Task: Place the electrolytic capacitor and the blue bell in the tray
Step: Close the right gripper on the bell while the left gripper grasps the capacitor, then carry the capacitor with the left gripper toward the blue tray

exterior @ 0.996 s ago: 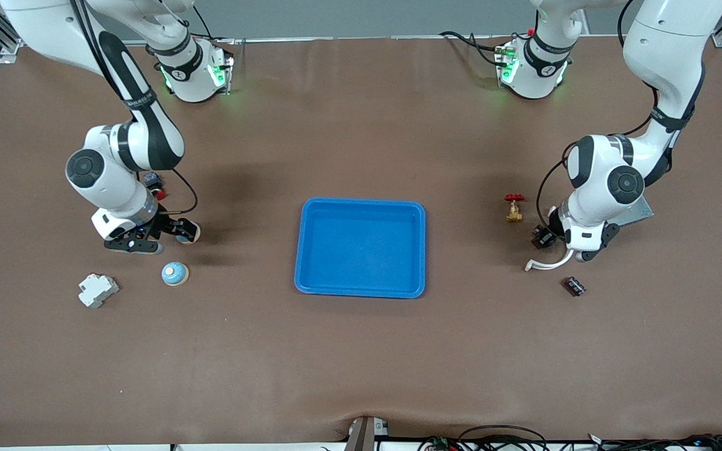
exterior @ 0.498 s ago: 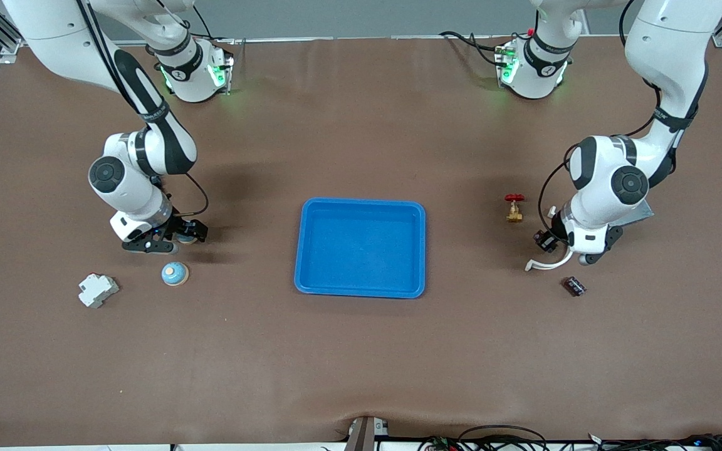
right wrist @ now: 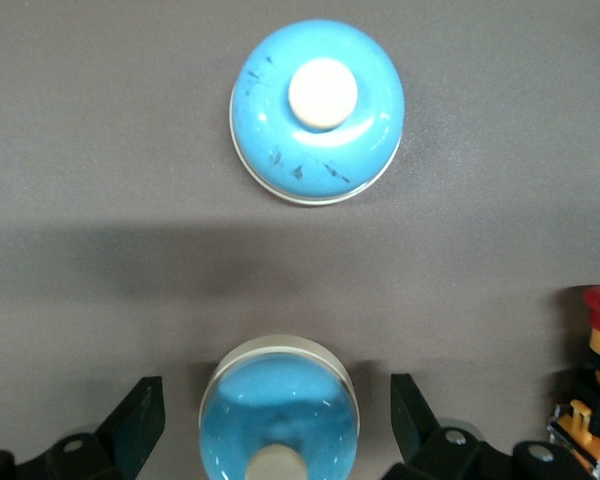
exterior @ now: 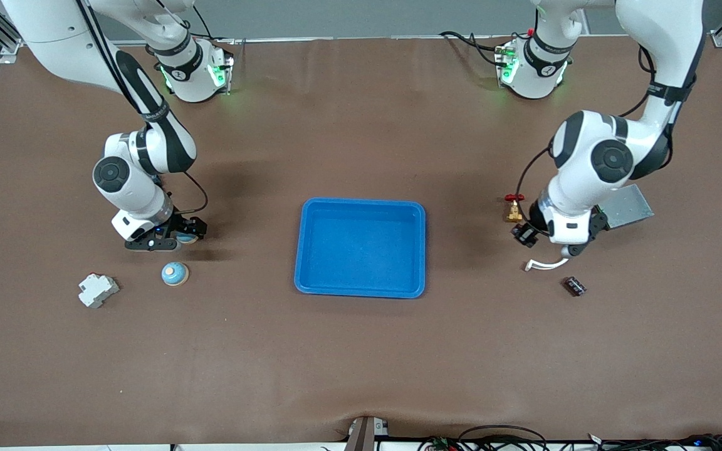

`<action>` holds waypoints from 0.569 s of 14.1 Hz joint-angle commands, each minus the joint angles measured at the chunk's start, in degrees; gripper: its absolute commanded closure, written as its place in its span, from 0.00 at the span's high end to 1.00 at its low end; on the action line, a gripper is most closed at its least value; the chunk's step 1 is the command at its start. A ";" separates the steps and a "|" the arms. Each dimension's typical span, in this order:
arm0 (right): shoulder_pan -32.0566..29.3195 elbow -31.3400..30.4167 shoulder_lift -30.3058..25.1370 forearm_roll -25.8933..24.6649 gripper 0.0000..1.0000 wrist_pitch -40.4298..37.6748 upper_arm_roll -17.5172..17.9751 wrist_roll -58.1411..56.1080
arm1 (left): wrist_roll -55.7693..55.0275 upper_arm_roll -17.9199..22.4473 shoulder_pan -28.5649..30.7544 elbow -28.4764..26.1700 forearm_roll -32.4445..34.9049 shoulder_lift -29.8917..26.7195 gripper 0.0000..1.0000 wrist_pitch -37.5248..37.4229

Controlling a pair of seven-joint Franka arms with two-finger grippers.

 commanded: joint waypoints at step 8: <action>-0.30 -0.71 -0.33 -1.50 0.00 0.12 0.21 0.85 | -34.37 -3.90 -15.21 13.99 0.99 11.15 0.00 -0.92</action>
